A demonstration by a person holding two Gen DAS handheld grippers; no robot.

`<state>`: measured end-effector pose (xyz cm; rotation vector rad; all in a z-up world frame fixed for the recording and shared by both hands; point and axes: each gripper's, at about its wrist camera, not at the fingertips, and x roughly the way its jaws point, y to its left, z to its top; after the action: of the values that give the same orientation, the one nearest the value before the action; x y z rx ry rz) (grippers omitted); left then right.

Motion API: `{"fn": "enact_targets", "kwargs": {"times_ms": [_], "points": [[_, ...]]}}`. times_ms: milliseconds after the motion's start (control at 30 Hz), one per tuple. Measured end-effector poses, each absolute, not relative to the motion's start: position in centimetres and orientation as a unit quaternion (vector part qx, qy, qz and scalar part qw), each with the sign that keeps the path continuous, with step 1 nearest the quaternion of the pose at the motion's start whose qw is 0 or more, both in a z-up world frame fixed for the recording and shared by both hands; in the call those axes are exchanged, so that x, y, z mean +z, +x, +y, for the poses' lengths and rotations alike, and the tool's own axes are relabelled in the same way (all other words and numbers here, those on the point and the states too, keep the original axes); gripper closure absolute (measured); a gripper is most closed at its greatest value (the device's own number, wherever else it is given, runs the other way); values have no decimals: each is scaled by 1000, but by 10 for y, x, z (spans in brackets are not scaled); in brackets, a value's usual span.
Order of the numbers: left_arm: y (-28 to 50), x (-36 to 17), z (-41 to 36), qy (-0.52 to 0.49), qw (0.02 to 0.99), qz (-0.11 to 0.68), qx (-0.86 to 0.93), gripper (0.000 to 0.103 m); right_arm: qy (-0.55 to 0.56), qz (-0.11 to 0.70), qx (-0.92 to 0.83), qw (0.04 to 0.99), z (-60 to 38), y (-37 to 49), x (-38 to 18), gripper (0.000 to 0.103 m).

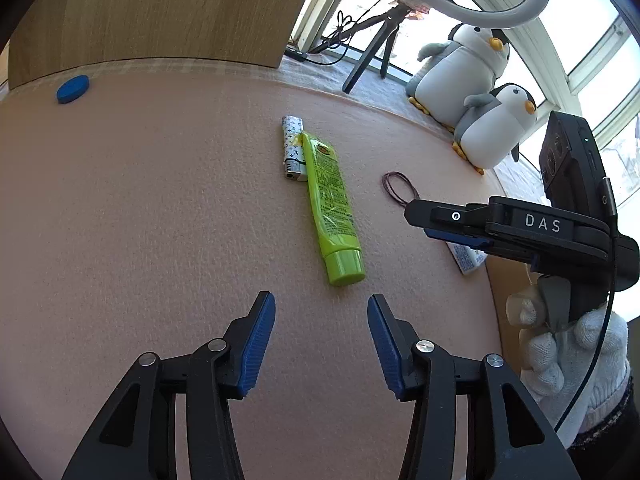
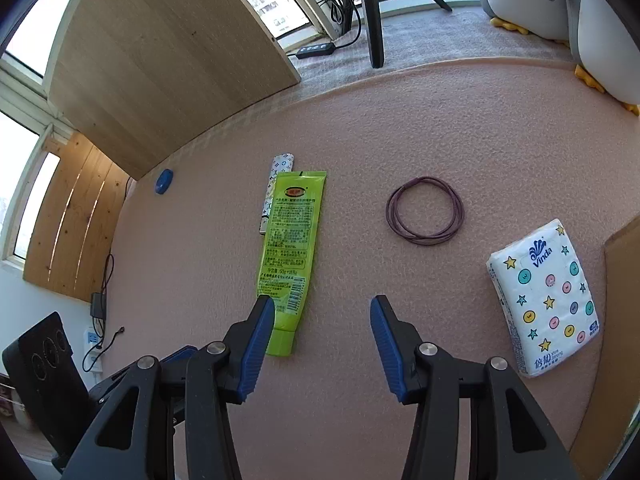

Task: Organize objects
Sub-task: 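Move the right tool to the green tube and close on it, then lift the green tube with the right tool and turn it toward the box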

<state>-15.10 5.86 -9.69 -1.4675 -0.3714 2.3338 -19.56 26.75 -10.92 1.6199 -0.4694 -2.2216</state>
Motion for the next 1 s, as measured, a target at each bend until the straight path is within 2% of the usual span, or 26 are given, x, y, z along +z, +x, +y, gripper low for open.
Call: {"fn": "enact_targets", "kwargs": {"times_ms": [267, 800, 867, 1000], "points": [[-181, -114, 79, -529, 196, -119, 817, 50, 594, -203, -753, 198, 255, -205, -130, 57], [-198, -135, 87, -540, 227, -152, 796, 53, 611, -193, -733, 227, 227, -210, -145, 57], [-198, -136, 88, -541, 233, -155, 793, 60, 612, -193, -731, 232, 225, -210, -146, 62], [-193, -135, 91, -538, 236, -145, 796, 61, 609, -184, -738, 225, 226, -205, -145, 68]]}}
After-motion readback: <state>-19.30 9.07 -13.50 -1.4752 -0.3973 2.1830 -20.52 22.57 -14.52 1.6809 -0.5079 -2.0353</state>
